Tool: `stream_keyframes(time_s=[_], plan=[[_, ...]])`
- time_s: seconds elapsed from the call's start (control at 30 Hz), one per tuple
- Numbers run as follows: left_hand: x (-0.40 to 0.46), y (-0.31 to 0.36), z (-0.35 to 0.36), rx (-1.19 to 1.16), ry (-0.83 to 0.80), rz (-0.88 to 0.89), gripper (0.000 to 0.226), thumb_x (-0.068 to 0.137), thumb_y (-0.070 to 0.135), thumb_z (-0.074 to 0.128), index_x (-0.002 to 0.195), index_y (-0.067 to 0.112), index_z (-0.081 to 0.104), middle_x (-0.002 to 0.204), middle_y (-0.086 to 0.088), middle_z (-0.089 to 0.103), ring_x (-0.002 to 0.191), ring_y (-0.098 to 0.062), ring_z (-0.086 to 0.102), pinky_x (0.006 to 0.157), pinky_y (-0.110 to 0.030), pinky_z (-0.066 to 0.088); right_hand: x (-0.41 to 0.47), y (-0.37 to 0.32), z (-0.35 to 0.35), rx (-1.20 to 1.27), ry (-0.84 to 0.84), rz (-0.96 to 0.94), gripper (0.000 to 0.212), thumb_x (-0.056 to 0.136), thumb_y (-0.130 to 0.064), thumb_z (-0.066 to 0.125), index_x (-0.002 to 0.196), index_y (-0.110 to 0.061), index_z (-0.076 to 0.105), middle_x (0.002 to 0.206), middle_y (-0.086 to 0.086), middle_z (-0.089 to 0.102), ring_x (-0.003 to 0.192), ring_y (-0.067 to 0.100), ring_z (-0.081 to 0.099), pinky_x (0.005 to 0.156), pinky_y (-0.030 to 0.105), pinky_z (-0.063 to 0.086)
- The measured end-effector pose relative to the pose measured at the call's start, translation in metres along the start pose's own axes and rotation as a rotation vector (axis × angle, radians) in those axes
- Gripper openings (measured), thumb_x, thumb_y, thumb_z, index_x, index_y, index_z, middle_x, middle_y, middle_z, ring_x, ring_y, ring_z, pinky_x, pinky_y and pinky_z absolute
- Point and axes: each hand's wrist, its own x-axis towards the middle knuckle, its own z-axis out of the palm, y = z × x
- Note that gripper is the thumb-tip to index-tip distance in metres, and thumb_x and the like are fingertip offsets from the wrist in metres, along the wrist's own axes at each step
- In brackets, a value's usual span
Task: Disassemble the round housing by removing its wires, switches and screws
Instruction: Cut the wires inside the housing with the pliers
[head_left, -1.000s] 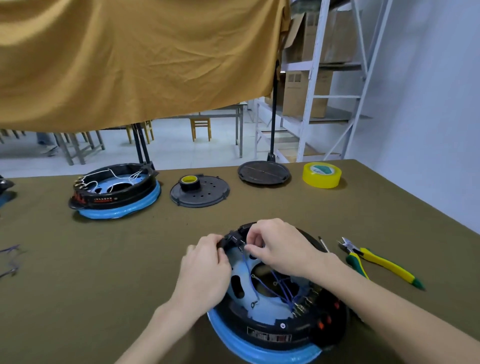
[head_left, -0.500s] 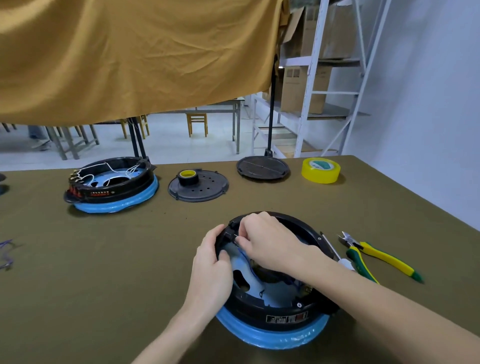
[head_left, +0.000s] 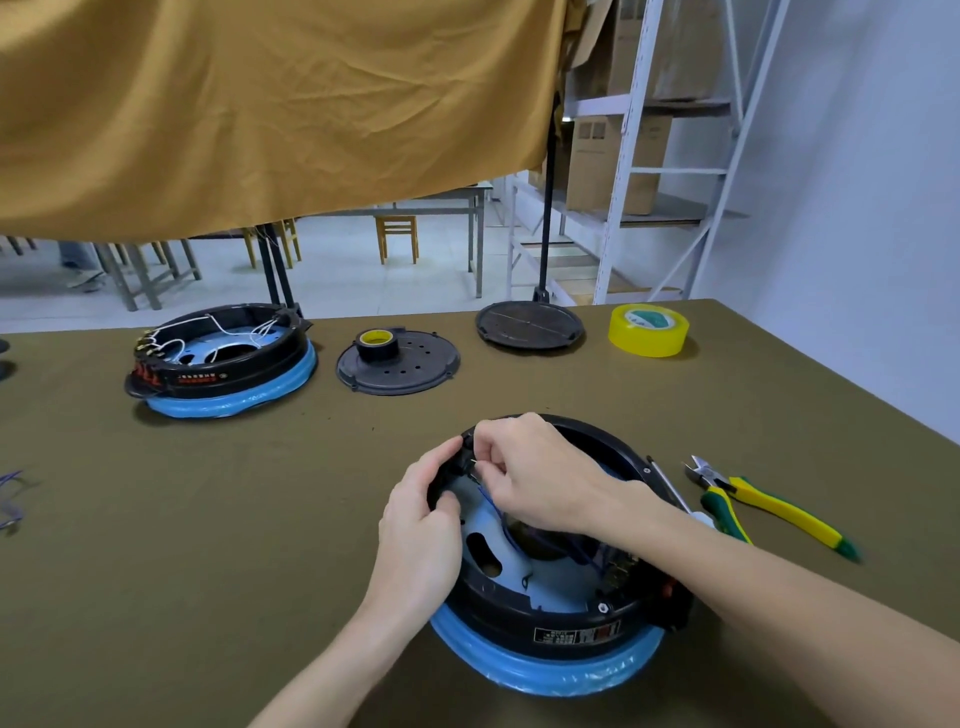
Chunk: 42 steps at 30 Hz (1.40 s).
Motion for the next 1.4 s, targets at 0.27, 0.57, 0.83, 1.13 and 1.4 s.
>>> stream_keyframes(time_s=[0.27, 0.57, 0.83, 1.13, 1.4], plan=[[0.001, 0.001, 0.0, 0.016, 0.01, -0.005, 0.063, 0.099, -0.004, 0.043, 0.14, 0.04, 0.056, 0.138, 0.025, 0.056, 0.133, 0.001, 0.047, 0.118, -0.034, 0.038, 0.0, 0.001, 0.003, 0.023, 0.007, 0.045, 0.013, 0.093, -0.016, 0.06, 0.081, -0.013, 0.059, 0.058, -0.007, 0.053, 0.054, 0.009, 0.046, 0.069, 0.041, 0.054], [0.002, 0.001, -0.002, 0.105, -0.024, 0.049, 0.062, 0.1, -0.004, 0.039, 0.145, 0.035, 0.053, 0.136, 0.027, 0.054, 0.132, 0.001, 0.047, 0.115, -0.03, 0.038, -0.001, -0.006, 0.005, -0.046, 0.066, 0.096, 0.015, 0.096, -0.024, 0.058, 0.09, -0.014, 0.067, 0.081, 0.004, 0.066, 0.08, 0.027, 0.062, 0.069, 0.04, 0.053], [0.003, 0.003, -0.003, 0.045, -0.013, 0.011, 0.064, 0.098, -0.004, 0.042, 0.143, 0.038, 0.054, 0.139, 0.022, 0.055, 0.132, 0.004, 0.048, 0.109, -0.024, 0.039, -0.004, -0.005, 0.008, 0.028, 0.033, 0.125, 0.012, 0.094, -0.015, 0.056, 0.082, -0.011, 0.059, 0.064, 0.0, 0.058, 0.067, 0.028, 0.057, 0.075, 0.044, 0.054], [0.002, 0.002, -0.003, 0.041, -0.004, 0.018, 0.061, 0.099, -0.002, 0.043, 0.143, 0.04, 0.055, 0.136, 0.024, 0.055, 0.131, 0.001, 0.048, 0.113, -0.032, 0.041, -0.006, -0.011, 0.01, 0.036, 0.037, 0.188, 0.013, 0.097, -0.015, 0.055, 0.087, -0.007, 0.059, 0.072, 0.008, 0.064, 0.072, 0.032, 0.061, 0.072, 0.047, 0.054], [0.002, 0.0, -0.003, 0.043, -0.006, 0.028, 0.061, 0.099, 0.0, 0.044, 0.141, 0.043, 0.055, 0.135, 0.028, 0.055, 0.129, 0.003, 0.049, 0.112, -0.036, 0.042, -0.006, -0.014, 0.009, 0.044, 0.032, 0.224, 0.013, 0.099, -0.015, 0.054, 0.092, -0.006, 0.06, 0.077, 0.011, 0.066, 0.075, 0.032, 0.062, 0.074, 0.049, 0.055]])
